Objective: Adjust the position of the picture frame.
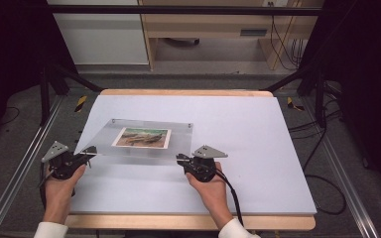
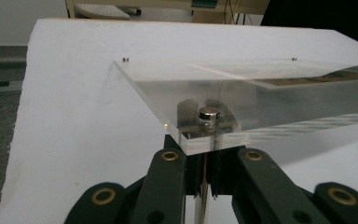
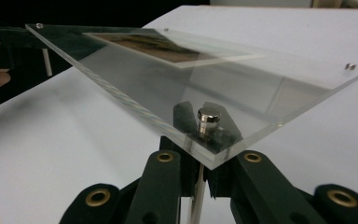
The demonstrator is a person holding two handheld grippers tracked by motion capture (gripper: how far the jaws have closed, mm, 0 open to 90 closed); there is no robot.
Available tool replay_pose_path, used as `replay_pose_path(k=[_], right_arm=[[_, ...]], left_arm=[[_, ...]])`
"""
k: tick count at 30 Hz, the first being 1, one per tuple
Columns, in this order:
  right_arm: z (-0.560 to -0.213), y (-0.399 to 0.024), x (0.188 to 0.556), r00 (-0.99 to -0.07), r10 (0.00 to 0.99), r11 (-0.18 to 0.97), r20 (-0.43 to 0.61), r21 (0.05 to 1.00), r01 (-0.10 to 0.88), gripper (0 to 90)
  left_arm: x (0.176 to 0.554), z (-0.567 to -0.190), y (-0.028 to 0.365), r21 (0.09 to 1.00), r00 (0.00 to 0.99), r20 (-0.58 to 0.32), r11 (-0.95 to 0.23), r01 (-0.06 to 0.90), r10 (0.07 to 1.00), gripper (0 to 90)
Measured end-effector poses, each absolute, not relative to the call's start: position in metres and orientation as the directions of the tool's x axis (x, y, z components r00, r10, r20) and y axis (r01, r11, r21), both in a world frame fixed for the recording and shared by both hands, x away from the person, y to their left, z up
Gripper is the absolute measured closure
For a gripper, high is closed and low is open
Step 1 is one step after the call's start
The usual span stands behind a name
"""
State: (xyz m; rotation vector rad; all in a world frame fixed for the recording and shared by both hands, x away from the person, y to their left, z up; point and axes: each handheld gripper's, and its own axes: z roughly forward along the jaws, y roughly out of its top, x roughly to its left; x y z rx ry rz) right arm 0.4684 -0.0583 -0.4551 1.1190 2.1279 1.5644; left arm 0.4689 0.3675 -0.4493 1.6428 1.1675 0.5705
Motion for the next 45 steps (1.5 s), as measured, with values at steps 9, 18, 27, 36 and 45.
replay_pose_path(k=[9, 18, 27, 36, 45], right_arm=[[-0.439, -0.07, 0.469, -0.654, 0.734, 0.115, 0.181, 0.917, 0.382, 82.7], [-0.433, -0.08, 0.468, -0.647, 0.742, 0.11, 0.175, 0.92, 0.376, 82.8], [-0.428, -0.083, 0.467, -0.648, 0.742, 0.107, 0.17, 0.925, 0.364, 82.7], [-0.426, -0.085, 0.466, -0.649, 0.741, 0.105, 0.17, 0.926, 0.363, 82.7], [-0.423, -0.087, 0.466, -0.651, 0.74, 0.103, 0.169, 0.928, 0.358, 82.6]], left_arm=[[0.459, -0.434, 0.356, 0.908, 0.427, -0.162, -0.035, 0.417, 0.889, 84.1], [0.455, -0.428, 0.345, 0.915, 0.431, -0.17, -0.021, 0.404, 0.886, 84.1], [0.451, -0.423, 0.342, 0.923, 0.431, -0.153, -0.028, 0.385, 0.889, 84.0], [0.45, -0.422, 0.34, 0.926, 0.432, -0.149, -0.027, 0.375, 0.889, 84.0], [0.448, -0.418, 0.338, 0.934, 0.434, -0.139, -0.028, 0.356, 0.89, 84.0]])
